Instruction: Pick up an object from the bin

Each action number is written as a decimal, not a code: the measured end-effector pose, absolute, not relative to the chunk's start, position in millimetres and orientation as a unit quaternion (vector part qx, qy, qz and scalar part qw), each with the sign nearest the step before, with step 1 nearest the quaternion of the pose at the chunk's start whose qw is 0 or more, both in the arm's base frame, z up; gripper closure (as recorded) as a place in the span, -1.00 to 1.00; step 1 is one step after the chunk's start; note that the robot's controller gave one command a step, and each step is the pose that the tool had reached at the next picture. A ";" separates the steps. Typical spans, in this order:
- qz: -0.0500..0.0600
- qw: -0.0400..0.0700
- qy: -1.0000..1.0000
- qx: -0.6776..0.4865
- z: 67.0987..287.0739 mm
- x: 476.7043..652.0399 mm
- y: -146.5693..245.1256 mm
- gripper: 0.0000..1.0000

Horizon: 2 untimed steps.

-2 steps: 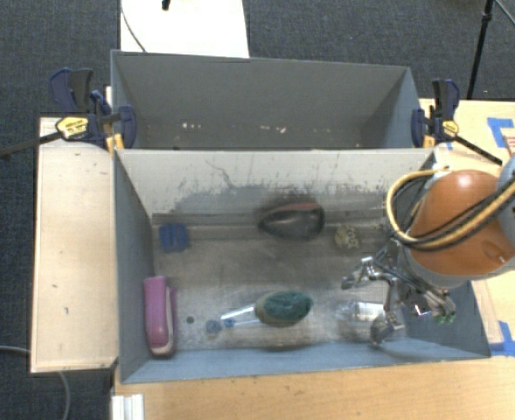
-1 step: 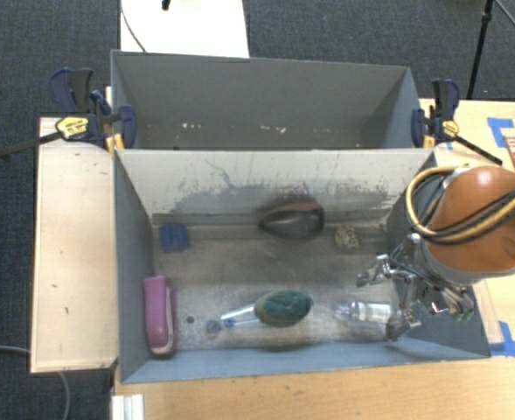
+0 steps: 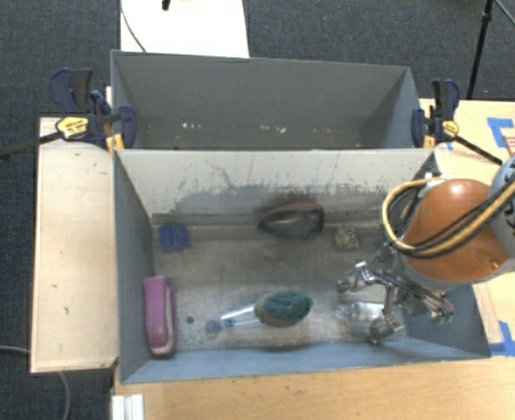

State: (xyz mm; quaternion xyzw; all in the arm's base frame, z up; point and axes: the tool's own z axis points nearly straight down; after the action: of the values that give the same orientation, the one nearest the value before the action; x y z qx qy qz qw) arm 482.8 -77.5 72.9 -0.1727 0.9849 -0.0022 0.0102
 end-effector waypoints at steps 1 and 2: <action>-0.001 0.005 0.985 -0.173 74.2 485.3 -77.6 -1.00; -0.002 0.006 0.985 -0.174 75.1 485.8 -78.0 1.00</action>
Offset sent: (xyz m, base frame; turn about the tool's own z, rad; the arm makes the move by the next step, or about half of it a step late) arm 0.0000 0.0000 0.0000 0.0001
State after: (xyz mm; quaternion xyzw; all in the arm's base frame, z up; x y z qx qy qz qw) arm 485.8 -78.0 75.1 -0.1737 0.9848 -0.0015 0.0060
